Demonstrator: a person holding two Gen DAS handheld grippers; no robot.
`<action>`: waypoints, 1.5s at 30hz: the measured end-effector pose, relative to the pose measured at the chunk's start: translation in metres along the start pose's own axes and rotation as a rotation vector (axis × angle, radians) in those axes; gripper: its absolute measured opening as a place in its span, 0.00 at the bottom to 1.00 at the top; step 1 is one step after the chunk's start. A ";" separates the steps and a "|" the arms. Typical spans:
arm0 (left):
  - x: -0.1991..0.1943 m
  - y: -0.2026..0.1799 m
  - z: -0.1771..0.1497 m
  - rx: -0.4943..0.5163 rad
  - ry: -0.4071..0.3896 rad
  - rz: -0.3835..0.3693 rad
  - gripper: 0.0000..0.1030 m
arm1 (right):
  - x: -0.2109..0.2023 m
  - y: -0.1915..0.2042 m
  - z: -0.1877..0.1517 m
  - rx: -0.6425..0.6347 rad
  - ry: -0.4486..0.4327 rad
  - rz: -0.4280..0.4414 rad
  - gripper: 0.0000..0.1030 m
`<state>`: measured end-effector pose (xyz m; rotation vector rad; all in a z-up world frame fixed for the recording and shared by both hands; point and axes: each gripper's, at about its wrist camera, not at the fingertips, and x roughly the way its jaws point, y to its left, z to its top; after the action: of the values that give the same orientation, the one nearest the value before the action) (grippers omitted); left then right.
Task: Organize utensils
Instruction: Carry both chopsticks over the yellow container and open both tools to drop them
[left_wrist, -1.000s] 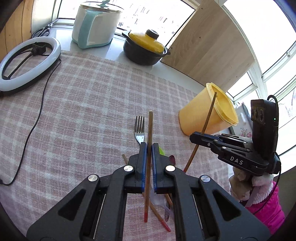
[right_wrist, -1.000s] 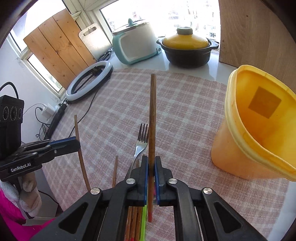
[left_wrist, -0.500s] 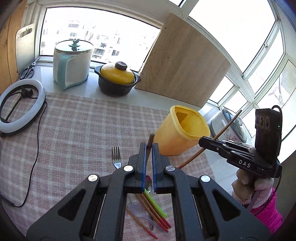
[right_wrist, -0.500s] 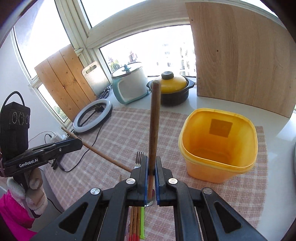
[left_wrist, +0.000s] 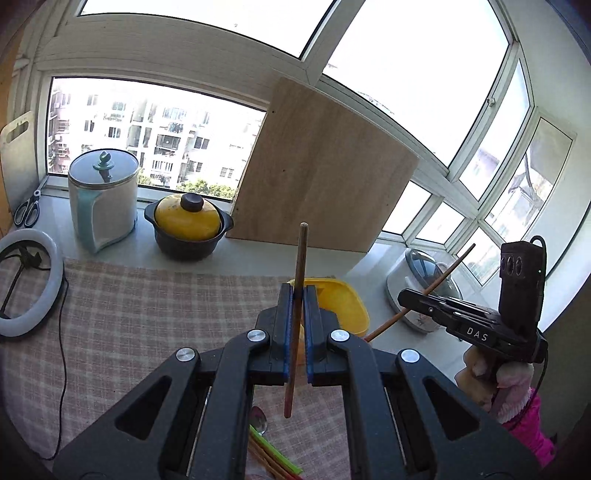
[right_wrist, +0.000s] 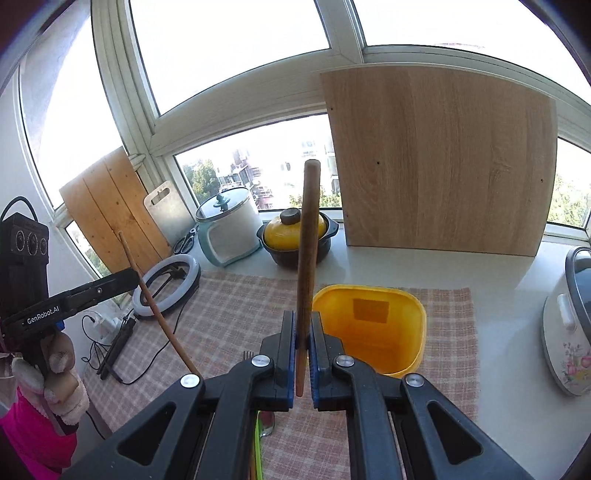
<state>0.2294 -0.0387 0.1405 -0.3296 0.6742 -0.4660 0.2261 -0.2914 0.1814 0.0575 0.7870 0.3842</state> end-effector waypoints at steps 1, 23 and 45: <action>0.002 -0.003 0.005 0.005 -0.006 -0.003 0.03 | -0.002 -0.003 0.004 0.004 -0.008 -0.009 0.04; 0.094 -0.042 0.041 0.023 0.027 -0.022 0.03 | 0.031 -0.058 0.023 0.069 0.012 -0.127 0.04; 0.141 -0.009 -0.010 -0.040 0.202 -0.004 0.03 | 0.080 -0.082 -0.022 0.146 0.127 -0.143 0.07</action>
<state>0.3162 -0.1202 0.0643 -0.3241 0.8805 -0.4946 0.2880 -0.3413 0.0959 0.1142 0.9380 0.1957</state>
